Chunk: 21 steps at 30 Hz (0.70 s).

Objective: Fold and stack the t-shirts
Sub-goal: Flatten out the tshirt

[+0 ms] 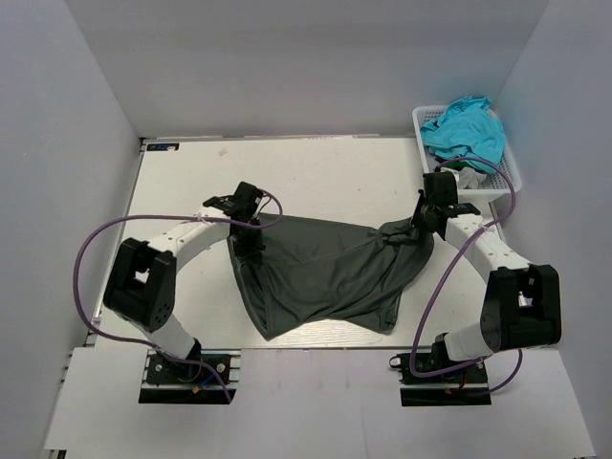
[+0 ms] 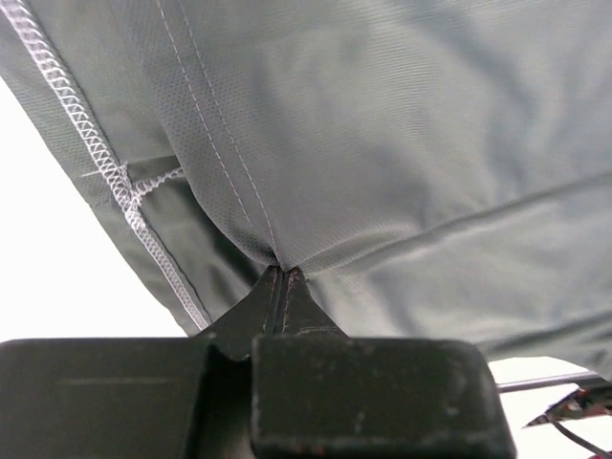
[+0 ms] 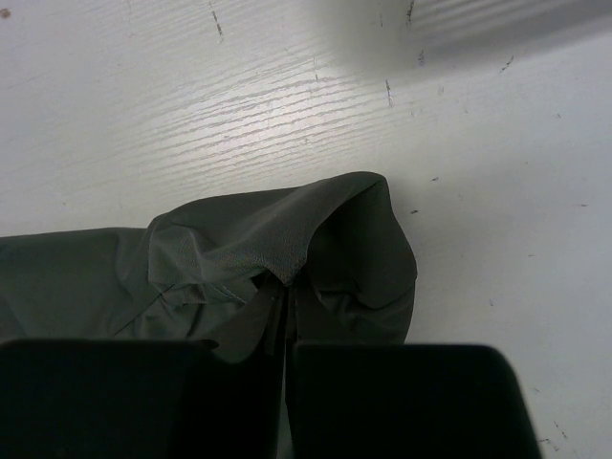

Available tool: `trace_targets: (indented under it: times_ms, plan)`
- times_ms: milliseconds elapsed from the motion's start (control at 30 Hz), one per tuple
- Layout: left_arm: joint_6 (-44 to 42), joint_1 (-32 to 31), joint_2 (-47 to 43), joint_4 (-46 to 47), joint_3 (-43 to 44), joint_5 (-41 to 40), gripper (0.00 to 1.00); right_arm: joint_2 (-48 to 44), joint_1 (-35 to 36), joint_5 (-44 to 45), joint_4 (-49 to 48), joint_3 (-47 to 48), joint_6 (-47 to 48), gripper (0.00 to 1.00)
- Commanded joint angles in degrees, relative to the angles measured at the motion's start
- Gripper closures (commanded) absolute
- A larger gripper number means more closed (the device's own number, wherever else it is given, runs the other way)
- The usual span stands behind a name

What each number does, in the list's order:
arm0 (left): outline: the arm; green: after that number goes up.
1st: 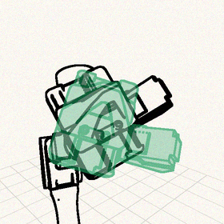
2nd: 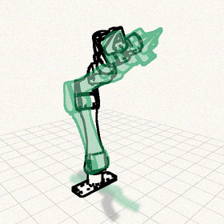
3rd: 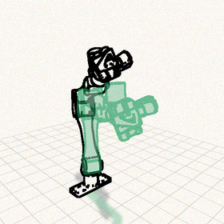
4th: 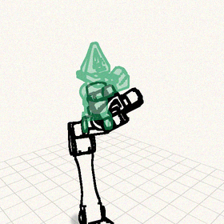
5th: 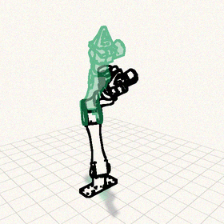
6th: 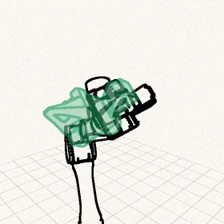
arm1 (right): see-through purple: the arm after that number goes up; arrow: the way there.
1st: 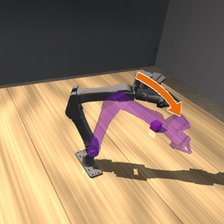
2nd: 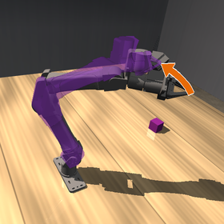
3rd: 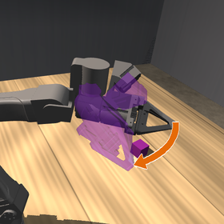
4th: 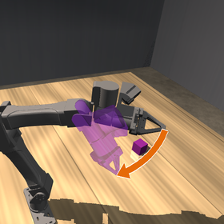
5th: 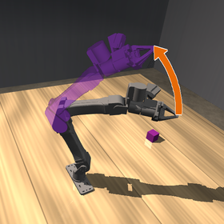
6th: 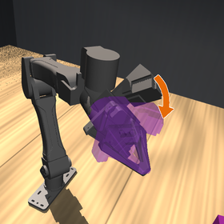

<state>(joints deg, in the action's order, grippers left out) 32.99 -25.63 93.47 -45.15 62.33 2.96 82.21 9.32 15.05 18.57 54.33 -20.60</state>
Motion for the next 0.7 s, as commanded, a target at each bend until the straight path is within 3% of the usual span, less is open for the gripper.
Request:
trace_targets:
  times_ms: [0,367,533,667]
  plan:
    - [-0.4,-0.2,-7.4,0.9,1.8,-0.5,1.0,-2.3,-0.4,1.0,0.2,2.7,-0.1,1.0]
    - [0.4,-0.2,-21.5,5.2,4.4,-7.1,1.0,-16.0,-0.4,1.5,1.7,3.7,0.2,1.0]
    - [-0.7,-0.2,-25.4,7.4,8.6,-9.3,1.0,-22.2,-0.3,-0.5,1.2,5.3,2.1,1.0]
    - [-2.4,-0.2,-27.3,8.6,14.3,-16.0,1.0,-26.8,-0.1,-1.6,-0.3,10.0,5.1,1.0]
